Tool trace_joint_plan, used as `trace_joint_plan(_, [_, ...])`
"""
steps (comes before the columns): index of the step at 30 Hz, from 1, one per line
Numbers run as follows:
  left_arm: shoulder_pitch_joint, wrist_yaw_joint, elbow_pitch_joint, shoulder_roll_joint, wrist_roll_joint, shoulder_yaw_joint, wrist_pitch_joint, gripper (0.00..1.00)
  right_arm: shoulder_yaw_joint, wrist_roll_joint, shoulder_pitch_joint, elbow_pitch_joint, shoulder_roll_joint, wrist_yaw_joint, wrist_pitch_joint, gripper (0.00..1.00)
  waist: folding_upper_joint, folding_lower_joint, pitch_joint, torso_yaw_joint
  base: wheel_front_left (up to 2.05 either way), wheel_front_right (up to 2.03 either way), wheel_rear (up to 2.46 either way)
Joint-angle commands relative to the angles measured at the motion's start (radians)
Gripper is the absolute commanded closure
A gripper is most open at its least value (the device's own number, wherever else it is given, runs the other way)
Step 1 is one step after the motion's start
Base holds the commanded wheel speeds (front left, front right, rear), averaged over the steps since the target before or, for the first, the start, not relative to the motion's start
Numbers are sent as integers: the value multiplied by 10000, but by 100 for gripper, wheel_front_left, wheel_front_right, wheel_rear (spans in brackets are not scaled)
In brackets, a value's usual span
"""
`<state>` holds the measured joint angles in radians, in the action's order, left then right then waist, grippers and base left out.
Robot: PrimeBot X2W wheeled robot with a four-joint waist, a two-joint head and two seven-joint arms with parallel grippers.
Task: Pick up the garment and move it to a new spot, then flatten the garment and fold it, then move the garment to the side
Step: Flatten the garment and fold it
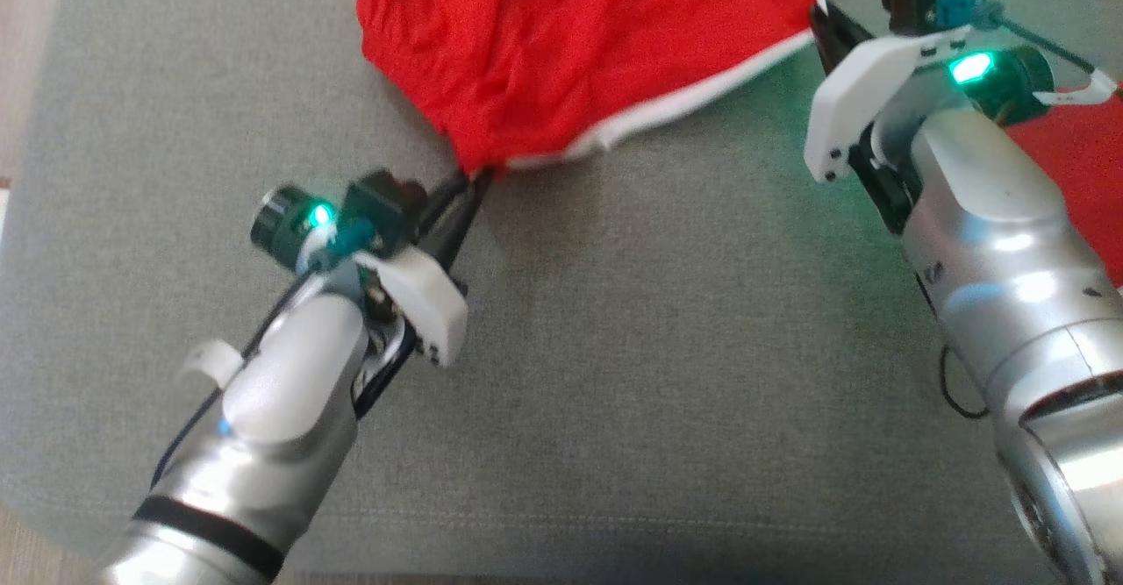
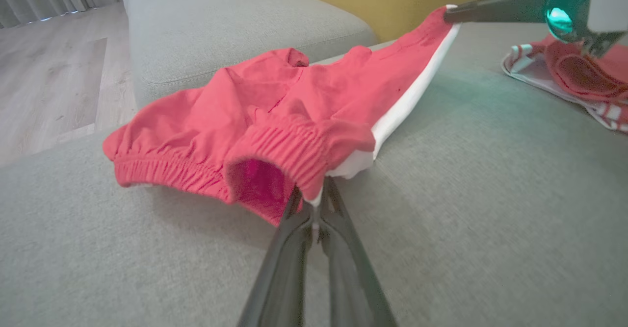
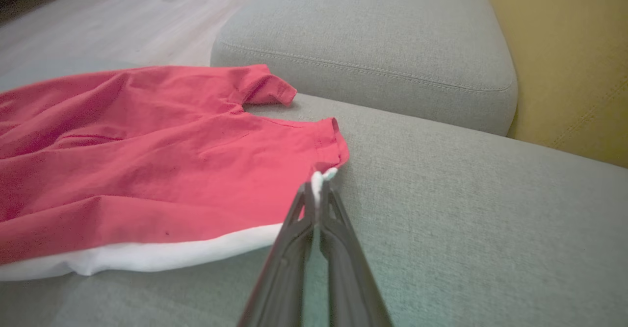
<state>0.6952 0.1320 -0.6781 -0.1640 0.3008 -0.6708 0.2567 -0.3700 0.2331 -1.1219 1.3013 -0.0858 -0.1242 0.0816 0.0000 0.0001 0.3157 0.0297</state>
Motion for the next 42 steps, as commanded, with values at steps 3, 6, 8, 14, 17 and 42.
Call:
trace_joint_plan(3, [-207,-15,340,-531,-61,-110,50,100,-660,60,304,-225,-175,-65,-532,100,0,-1,-626,-124,0,0,0])
trace_joint_plan(6, [-550,-15,355,-621,-72,-323,50,100,-1077,293,596,-347,-375,-65,-927,100,0,-1,-932,-148,0,0,0])
trace_joint_plan(8, [-752,-15,395,-698,-98,-436,50,100,-1363,529,824,-502,-516,-65,-1221,100,0,-1,-1144,-165,0,0,0])
trace_joint_plan(14, [-1481,-14,605,-925,31,-876,51,100,-2488,1515,1677,-1419,-1199,-65,-2434,100,0,-1,-1833,-208,0,0,0])
trace_joint_plan(17, [-1833,-14,681,-1089,157,-1315,51,100,-3141,2333,2210,-2272,-1711,-65,-3230,100,0,-1,-2190,-221,0,0,0])
trace_joint_plan(42, [-4175,-393,4638,-2238,1688,-2559,-1556,100,-3363,6268,4832,-8917,-6425,-65,-8492,100,0,-1,-3250,179,0,0,0])
